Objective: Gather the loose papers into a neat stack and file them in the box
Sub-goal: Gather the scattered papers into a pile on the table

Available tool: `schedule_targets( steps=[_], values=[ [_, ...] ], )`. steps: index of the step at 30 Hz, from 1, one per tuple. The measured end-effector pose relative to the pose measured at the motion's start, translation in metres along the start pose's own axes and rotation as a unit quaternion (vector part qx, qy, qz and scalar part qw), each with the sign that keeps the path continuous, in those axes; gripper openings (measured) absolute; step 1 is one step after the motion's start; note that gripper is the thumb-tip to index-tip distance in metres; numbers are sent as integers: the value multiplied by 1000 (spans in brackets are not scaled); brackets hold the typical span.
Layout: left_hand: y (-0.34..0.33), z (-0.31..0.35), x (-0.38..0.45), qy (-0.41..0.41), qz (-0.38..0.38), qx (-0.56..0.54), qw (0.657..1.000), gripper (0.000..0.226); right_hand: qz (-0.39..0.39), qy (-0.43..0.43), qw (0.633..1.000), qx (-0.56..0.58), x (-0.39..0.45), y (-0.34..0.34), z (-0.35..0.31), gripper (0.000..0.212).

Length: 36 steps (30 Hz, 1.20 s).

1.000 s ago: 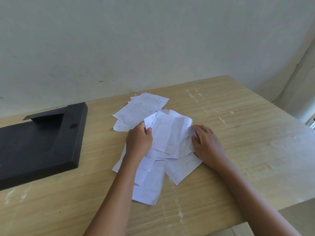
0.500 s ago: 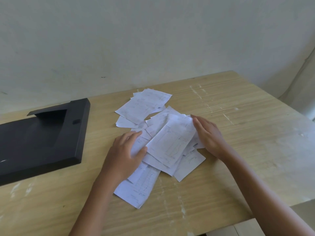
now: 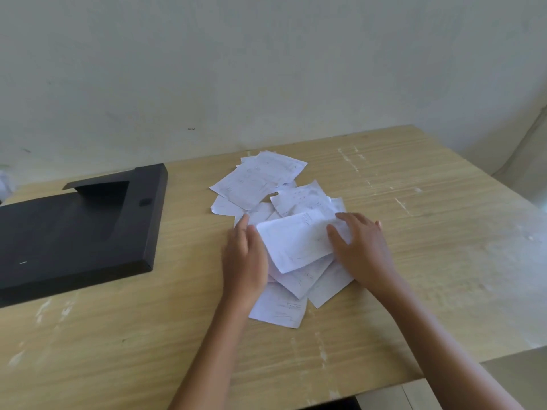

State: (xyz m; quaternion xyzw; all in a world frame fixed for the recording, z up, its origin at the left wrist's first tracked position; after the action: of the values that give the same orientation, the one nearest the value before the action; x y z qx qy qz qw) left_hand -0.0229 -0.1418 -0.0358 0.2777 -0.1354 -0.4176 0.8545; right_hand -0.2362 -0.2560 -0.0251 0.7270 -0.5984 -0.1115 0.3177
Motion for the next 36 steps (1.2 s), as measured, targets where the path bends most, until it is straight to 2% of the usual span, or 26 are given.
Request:
schedule_targets(
  steps=[1, 2, 4, 6, 8, 10, 12, 14, 17, 19, 21, 24, 26, 28, 32, 34, 36],
  values=[
    [8, 0, -3, -24, -10, -14, 1000, 51, -4, 7, 1000, 20, 1, 4, 0, 45],
    [16, -1, -7, -58, -23, 16, 998, 56, -21, 12, 999, 36, 2, 6, 2, 48],
    [22, -14, -18, -116, -66, 150, 980, 75, -85, 1, 995, 51, 2, 2, 9, 61],
    [16, -31, -27, -131, -96, 282, 946, 94, -135, 10, 990, 31, 2, -9, 14, 68],
    [5, -34, -36, -129, -97, 364, 917, 97, -125, 42, 991, -2, 8, -14, 12, 57],
    [-3, -25, -40, -125, -87, 391, 908, 101, -107, 52, 992, -33, 19, -17, 8, 42],
    [-5, -20, -41, -122, -77, 394, 908, 100, -102, 55, 990, -76, 27, -19, 3, 31],
    [-3, -21, -39, -120, -72, 389, 910, 90, -103, 68, 988, -95, 36, -21, -2, 31],
    [-5, -22, -36, -120, -85, 385, 911, 80, -147, 81, 984, -64, 47, -30, -11, 63],
    [-7, -19, -35, -113, -86, 358, 923, 80, -183, 86, 979, -38, 51, -37, -20, 75],
    [-3, -17, -35, -107, -66, 331, 935, 87, -182, 86, 980, -7, 52, -37, -27, 65],
    [2, -19, -37, -96, -60, 338, 934, 101, -145, 88, 985, 31, 45, -28, -25, 33],
    [-5, -21, -38, -81, -77, 391, 914, 104, -164, 105, 980, -30, 35, -35, -18, 42],
    [-21, -17, -40, -66, -101, 423, 898, 96, -172, 97, 977, -83, 29, -43, -9, 49],
    [-39, 4, -48, -53, -106, 382, 917, 89, -127, 115, 982, -76, 26, -46, -19, 45],
    [-26, 8, -44, -36, -65, 309, 948, 92, -65, 112, 991, -44, 31, -29, -18, 40],
    [-3, 13, -35, -36, 13, 231, 972, 88, -8, 62, 998, -16, 38, -8, 2, 35]
  ],
)
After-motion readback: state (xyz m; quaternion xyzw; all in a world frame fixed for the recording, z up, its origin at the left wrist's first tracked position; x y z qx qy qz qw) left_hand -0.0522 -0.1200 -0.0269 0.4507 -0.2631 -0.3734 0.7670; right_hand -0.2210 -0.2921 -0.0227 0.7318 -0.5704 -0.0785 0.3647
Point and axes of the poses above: each hand's wrist, its own x-axis towards the middle knuckle, its own y-axis out of the back of the hand, z = x × y, the point moved 10 cm from there along x, towards the middle knuckle, and after that the axes turned 12 degrees about x, right-handed, at the moved point
